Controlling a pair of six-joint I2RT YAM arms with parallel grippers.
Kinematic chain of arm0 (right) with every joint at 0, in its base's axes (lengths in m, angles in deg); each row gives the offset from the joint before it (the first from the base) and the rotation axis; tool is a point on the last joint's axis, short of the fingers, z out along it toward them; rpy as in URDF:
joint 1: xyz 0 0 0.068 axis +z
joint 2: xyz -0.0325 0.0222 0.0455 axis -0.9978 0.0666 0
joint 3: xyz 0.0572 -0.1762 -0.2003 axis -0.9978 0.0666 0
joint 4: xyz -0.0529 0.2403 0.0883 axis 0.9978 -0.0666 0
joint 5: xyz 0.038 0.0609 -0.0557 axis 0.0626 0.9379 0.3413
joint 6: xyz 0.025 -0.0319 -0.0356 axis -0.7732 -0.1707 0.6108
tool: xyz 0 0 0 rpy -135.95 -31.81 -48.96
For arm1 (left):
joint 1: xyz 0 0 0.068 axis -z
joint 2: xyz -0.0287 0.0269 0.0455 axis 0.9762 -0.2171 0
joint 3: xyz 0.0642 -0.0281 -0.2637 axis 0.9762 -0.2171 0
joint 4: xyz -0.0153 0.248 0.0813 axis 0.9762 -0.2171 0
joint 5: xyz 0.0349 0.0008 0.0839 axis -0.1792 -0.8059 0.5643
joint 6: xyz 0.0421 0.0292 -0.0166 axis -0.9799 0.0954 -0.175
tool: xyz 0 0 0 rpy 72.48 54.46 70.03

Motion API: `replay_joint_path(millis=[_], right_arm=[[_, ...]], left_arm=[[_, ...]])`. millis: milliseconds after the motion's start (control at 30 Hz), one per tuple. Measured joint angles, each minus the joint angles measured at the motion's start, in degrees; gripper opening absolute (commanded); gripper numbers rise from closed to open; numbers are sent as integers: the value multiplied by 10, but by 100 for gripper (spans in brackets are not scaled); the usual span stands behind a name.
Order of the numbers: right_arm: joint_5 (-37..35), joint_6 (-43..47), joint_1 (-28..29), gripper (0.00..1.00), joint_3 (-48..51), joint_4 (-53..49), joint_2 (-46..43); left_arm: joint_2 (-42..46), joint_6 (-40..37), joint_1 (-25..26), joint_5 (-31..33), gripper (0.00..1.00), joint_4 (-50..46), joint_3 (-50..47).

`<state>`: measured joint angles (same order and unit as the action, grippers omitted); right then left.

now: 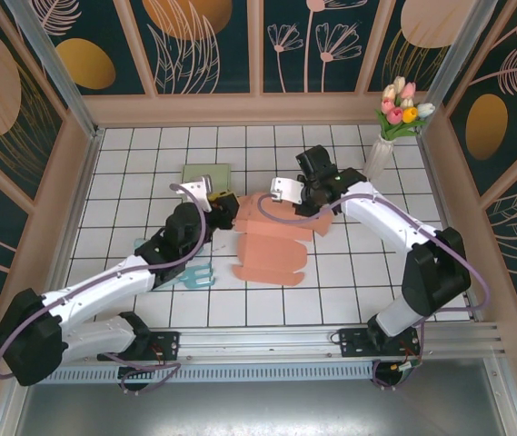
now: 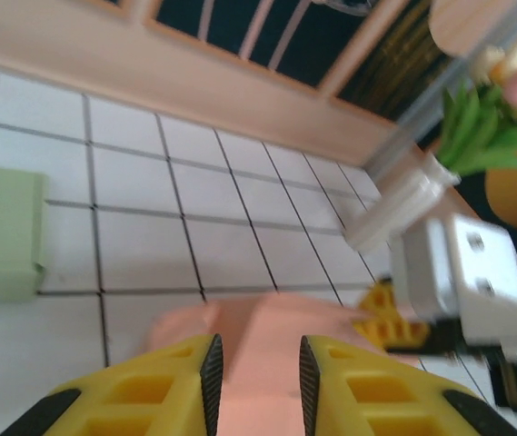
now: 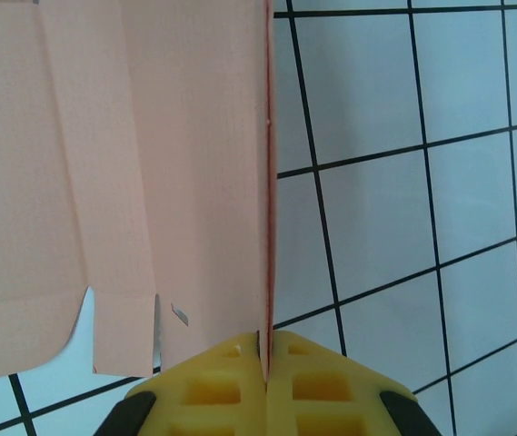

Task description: Fold the paper box

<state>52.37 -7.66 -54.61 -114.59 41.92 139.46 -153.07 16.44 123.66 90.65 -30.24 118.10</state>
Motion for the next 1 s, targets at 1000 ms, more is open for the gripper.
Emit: replay_joint_path(millis=[1000], right_arm=[[12, 0, -17, 0, 0, 2, 2]], left_arm=[[-278, 40, -86, -55, 21, 59, 5]])
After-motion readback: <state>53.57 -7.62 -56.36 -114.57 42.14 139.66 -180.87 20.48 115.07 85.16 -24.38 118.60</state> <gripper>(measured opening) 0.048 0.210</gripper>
